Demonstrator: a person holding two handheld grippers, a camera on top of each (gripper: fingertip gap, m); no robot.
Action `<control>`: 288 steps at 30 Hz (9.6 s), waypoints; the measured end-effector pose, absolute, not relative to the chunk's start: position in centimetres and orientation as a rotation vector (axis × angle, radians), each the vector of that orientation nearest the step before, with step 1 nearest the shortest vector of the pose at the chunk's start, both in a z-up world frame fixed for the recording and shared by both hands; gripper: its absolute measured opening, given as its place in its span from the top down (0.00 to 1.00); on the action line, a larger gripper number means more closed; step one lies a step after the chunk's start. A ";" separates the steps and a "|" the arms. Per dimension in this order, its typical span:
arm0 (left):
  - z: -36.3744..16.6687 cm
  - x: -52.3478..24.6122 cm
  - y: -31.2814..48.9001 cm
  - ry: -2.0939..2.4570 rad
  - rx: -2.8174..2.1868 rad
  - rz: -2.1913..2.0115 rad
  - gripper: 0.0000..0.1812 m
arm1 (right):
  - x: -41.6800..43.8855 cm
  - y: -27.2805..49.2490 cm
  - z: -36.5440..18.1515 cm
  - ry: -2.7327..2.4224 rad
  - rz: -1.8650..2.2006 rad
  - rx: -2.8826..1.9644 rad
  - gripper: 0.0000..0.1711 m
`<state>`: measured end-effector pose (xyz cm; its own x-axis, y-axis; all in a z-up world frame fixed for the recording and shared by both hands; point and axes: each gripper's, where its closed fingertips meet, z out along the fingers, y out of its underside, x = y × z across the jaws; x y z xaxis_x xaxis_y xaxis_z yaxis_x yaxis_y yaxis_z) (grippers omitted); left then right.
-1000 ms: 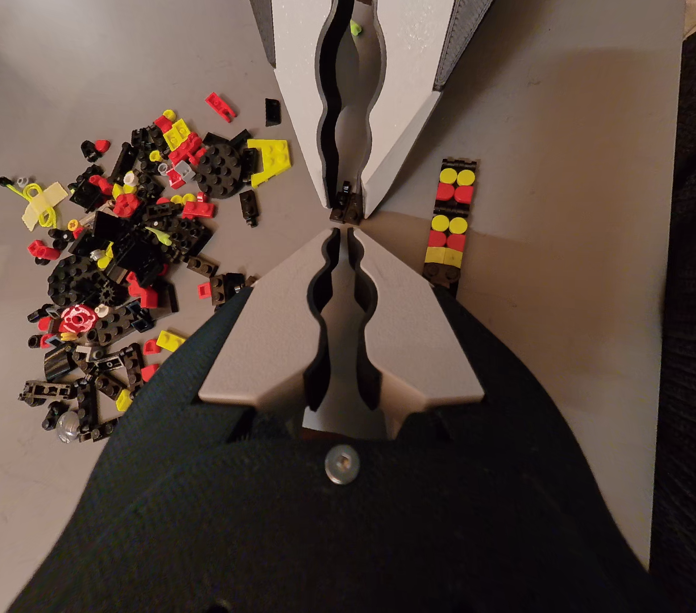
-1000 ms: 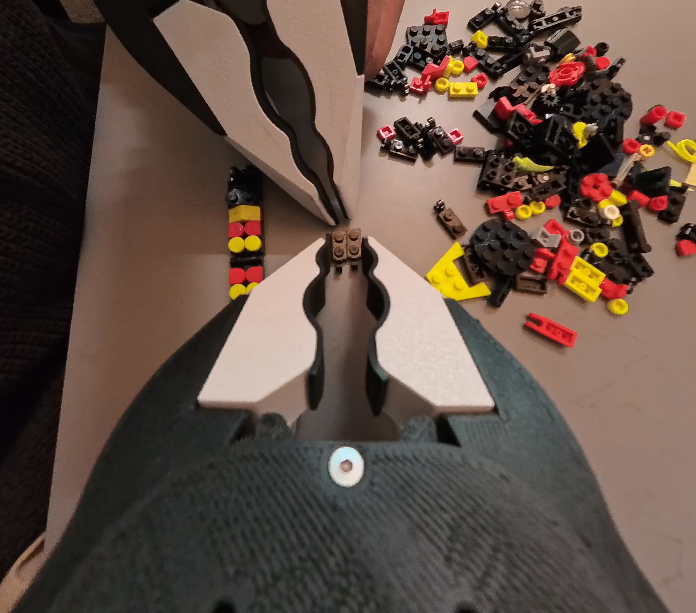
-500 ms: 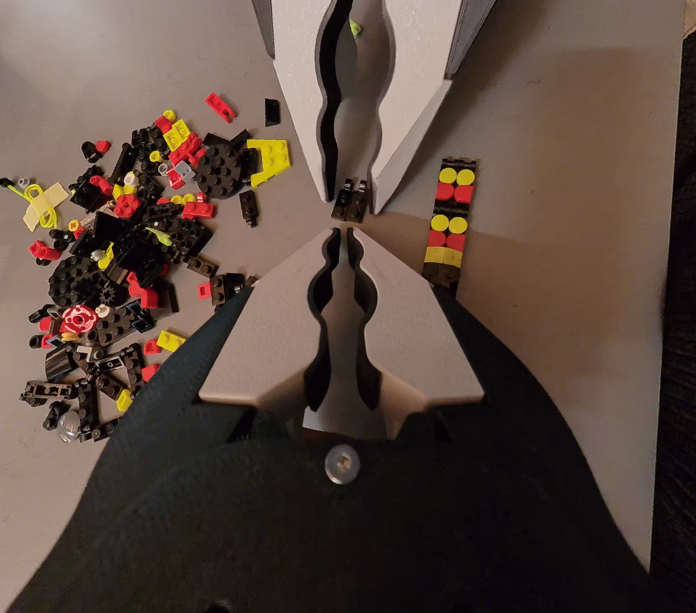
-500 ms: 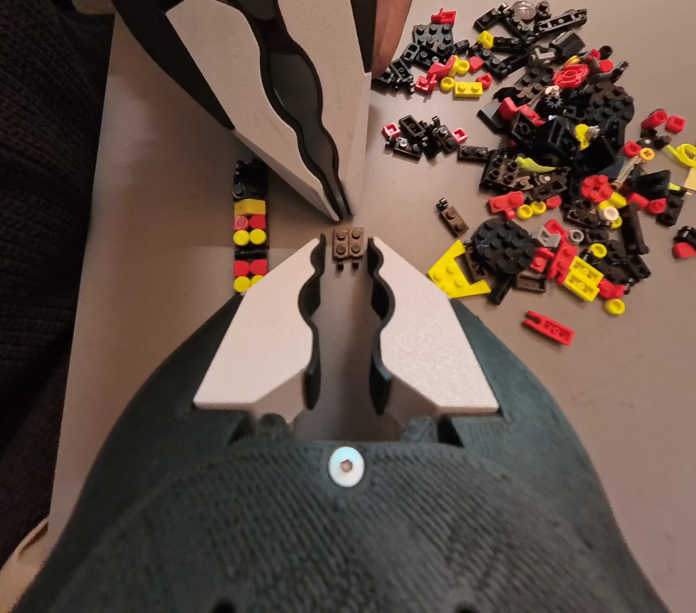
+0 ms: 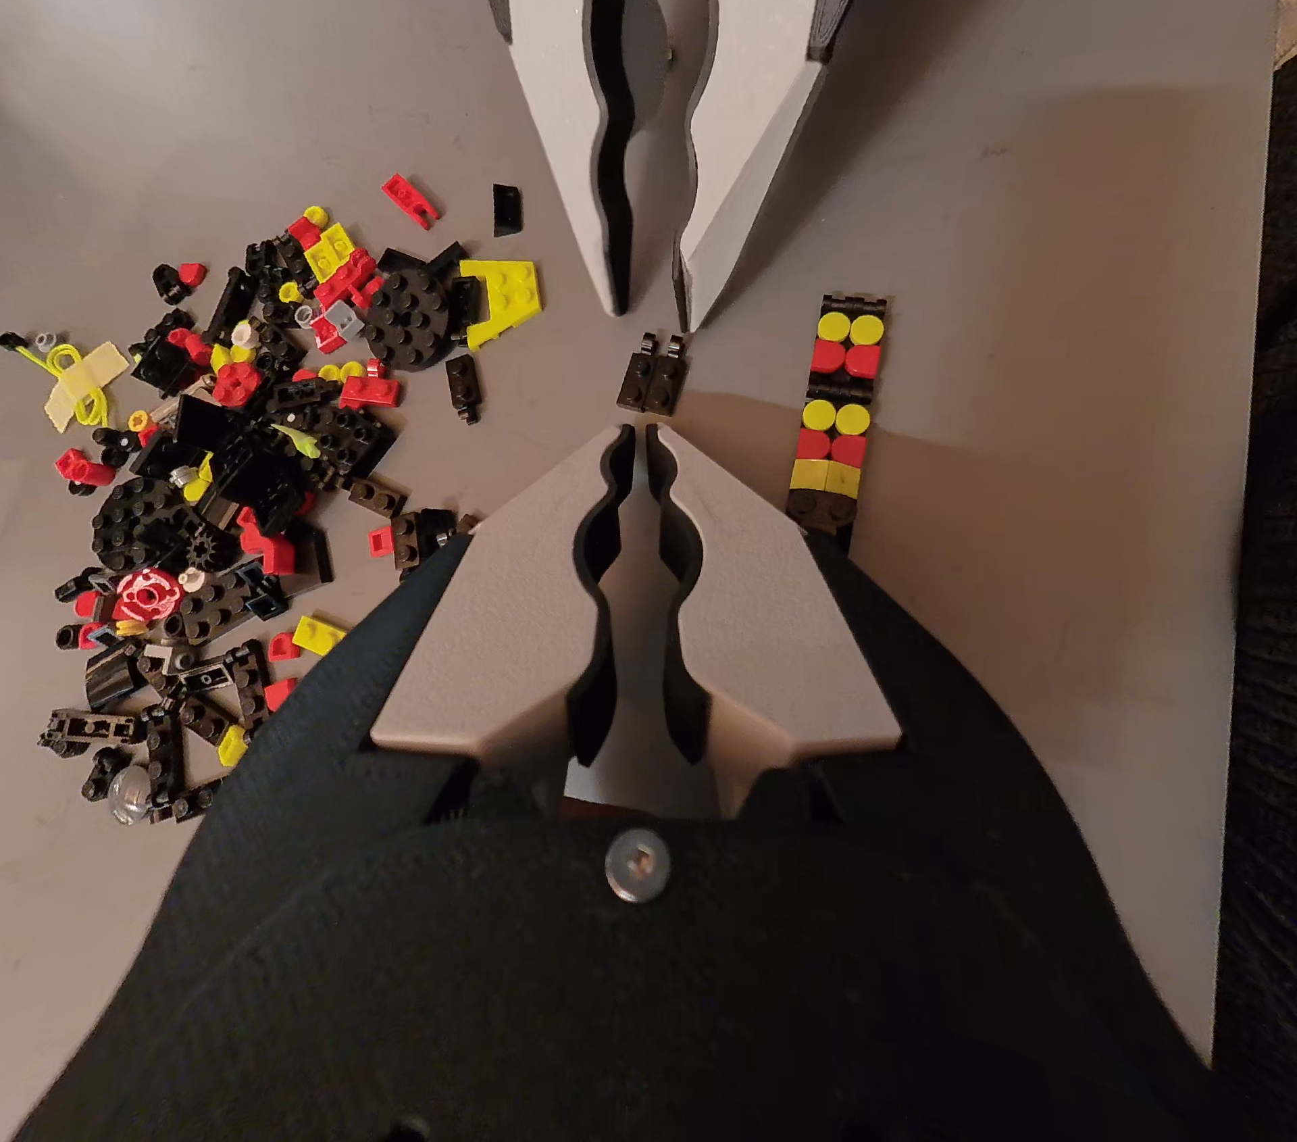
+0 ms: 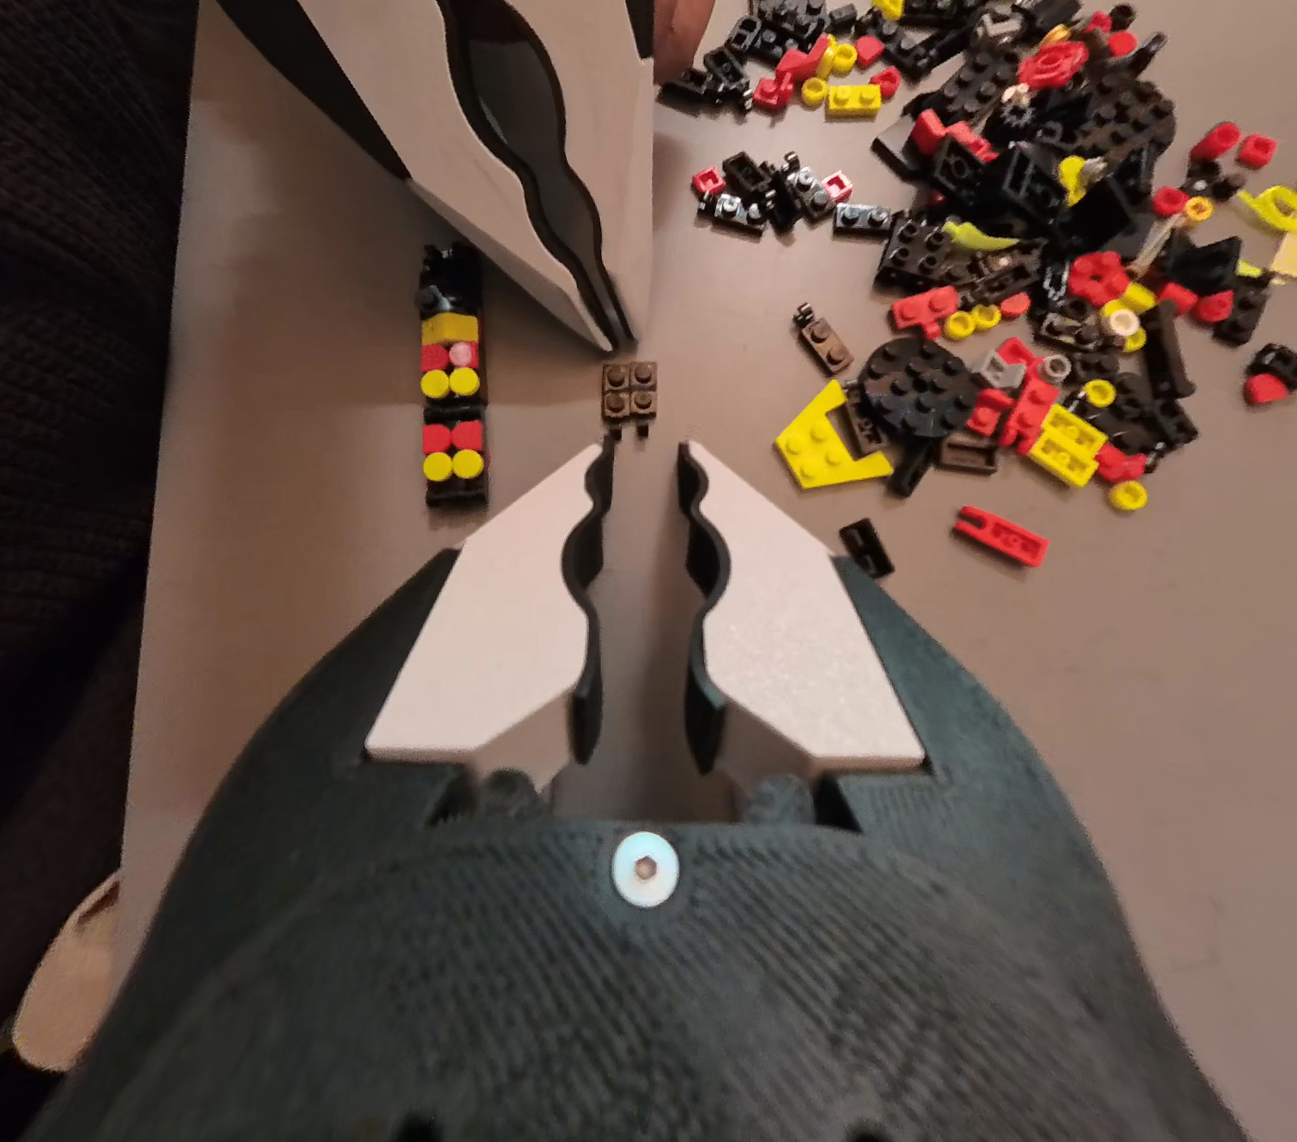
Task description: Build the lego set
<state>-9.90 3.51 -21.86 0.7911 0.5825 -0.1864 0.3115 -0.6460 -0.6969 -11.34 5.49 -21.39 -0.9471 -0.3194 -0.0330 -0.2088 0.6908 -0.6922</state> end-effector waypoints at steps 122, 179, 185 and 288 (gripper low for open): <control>-21.9 -9.9 3.5 -0.654 -2.310 0.530 0.98 | -9.9 3.8 -21.4 2.726 -1.160 -0.541 0.91; -20.5 -10.2 4.3 -0.983 -2.025 0.086 0.92 | -10.2 5.6 -21.1 2.655 -1.198 -0.297 0.97; -20.8 -10.1 4.4 -0.965 -2.058 0.113 0.92 | -10.0 5.6 -21.3 2.665 -1.189 -0.315 0.97; -21.4 -8.8 5.1 -0.949 -2.091 0.020 0.91 | -10.3 4.5 -21.4 2.691 -1.212 -0.409 0.90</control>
